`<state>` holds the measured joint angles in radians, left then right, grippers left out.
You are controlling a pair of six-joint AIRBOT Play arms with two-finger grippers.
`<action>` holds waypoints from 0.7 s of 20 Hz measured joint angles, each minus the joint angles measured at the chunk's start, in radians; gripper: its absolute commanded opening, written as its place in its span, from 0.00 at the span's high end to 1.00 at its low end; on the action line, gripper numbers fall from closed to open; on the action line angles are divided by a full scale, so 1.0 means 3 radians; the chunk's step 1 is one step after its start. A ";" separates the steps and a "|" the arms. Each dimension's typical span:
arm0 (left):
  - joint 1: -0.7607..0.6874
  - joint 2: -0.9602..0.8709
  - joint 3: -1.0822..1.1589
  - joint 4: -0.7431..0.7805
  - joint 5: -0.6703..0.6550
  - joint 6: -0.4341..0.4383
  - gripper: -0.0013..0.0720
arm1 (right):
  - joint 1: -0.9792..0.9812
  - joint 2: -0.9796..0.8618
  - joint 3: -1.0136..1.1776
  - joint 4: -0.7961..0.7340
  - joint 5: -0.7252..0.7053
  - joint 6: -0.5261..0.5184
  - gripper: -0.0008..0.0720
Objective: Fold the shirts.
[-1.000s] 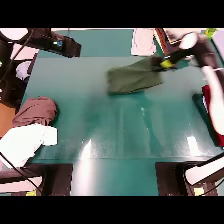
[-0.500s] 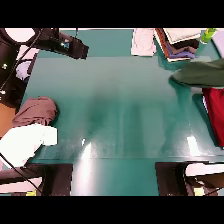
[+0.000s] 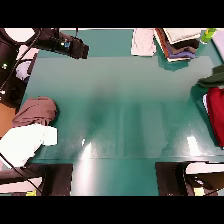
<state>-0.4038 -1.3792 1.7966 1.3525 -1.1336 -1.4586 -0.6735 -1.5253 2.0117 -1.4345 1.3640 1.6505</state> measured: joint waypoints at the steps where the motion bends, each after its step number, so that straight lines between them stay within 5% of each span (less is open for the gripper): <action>1: 0.0000 0.0000 0.0000 -0.0003 0.0000 0.0000 0.95 | -0.0013 0.0004 0.0086 0.0001 0.0039 0.0014 0.97; 14: 0.0000 0.0000 0.0000 -0.0022 -0.0014 0.0004 0.95 | -0.0674 0.0870 -0.0919 0.0075 0.0243 -0.0090 0.97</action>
<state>-0.4038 -1.3792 1.7966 1.3460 -1.1378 -1.4574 -0.8757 -1.2644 1.7359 -1.4120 1.4368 1.6234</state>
